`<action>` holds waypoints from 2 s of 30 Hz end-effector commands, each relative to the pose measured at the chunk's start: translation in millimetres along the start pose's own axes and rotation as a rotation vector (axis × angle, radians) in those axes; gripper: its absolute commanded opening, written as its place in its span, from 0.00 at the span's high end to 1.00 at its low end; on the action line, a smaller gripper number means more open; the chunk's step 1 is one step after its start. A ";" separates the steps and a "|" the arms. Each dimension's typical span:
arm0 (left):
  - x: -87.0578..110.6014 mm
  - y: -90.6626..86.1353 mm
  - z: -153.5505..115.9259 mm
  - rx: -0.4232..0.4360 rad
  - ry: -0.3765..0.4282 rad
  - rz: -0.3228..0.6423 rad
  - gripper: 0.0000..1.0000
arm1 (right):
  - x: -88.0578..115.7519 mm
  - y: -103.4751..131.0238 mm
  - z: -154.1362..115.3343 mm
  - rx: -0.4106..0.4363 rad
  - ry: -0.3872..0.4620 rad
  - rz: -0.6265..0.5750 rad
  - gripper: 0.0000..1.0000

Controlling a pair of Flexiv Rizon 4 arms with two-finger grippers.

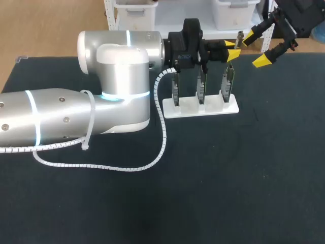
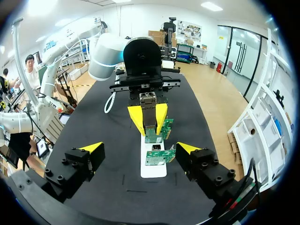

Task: Pick up the optical module with the left hand, and insert it into the network port with the right hand.

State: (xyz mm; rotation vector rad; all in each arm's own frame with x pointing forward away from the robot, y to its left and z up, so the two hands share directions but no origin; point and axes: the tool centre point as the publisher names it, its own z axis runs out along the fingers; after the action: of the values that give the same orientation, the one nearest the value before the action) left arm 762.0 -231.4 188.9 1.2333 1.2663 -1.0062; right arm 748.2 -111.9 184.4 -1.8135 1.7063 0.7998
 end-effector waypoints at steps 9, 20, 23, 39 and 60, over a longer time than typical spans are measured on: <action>1.0 0.8 0.9 0.000 -0.002 0.001 1.00 | -5.2 0.6 -7.4 0.022 -0.035 0.005 0.00; 1.0 0.8 0.9 0.000 -0.002 0.001 1.00 | -26.8 -4.7 -29.6 0.068 -0.068 -0.050 0.00; 1.0 0.8 0.9 0.000 -0.002 0.001 1.00 | -36.3 -3.0 -31.5 0.070 -0.092 -0.067 0.00; 1.0 0.8 0.9 0.000 -0.002 0.001 1.00 | -70.7 8.8 -29.3 0.014 -0.164 -0.101 0.00; 1.0 0.8 0.9 0.000 -0.002 0.001 1.00 | -71.5 0.2 -6.0 -0.039 -0.167 -0.125 0.00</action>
State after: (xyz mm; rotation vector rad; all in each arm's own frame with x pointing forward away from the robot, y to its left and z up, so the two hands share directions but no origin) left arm 762.2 -231.6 188.9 1.2334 1.2665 -1.0063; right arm 737.7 -68.1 241.4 -1.7973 1.4735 0.8942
